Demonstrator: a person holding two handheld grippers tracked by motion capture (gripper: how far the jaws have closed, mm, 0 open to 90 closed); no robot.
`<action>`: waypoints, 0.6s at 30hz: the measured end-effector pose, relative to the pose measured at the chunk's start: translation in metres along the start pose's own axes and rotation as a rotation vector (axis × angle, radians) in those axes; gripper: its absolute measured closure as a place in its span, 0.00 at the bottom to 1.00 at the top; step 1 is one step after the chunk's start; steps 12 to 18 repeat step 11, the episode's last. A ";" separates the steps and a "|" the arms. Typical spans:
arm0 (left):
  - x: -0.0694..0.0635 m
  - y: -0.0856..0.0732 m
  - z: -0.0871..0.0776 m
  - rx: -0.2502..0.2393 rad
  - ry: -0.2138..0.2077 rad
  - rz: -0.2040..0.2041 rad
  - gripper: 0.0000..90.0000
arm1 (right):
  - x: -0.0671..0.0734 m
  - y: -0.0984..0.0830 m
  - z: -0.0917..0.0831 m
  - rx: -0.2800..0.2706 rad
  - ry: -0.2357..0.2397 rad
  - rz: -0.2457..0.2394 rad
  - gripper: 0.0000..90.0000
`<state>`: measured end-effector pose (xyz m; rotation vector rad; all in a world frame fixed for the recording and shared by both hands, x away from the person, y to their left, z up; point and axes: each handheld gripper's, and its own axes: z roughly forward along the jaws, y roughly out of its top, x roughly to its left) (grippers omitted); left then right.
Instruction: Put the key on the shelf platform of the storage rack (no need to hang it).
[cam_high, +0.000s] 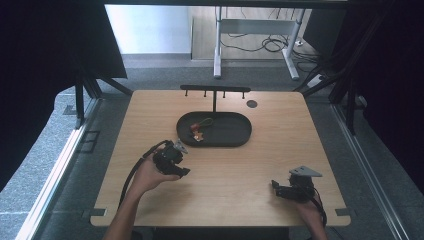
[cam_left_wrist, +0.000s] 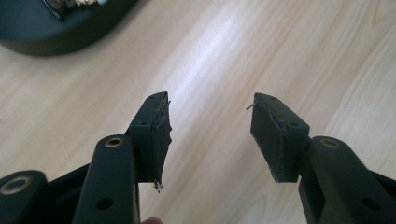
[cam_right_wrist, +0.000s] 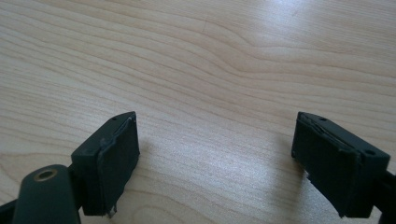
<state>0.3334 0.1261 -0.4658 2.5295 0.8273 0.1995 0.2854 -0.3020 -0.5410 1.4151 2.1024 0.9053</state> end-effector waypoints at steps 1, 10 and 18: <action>-0.001 -0.002 0.000 -0.002 -0.004 0.001 0.54 | 0.000 0.000 0.000 -0.002 0.000 0.001 0.19; 0.003 -0.009 -0.004 -0.008 -0.006 -0.013 0.51 | -0.004 0.004 -0.008 -0.052 0.025 0.038 0.22; 0.002 -0.011 -0.003 -0.007 -0.008 -0.014 0.50 | -0.004 0.004 -0.009 -0.053 0.024 0.036 0.22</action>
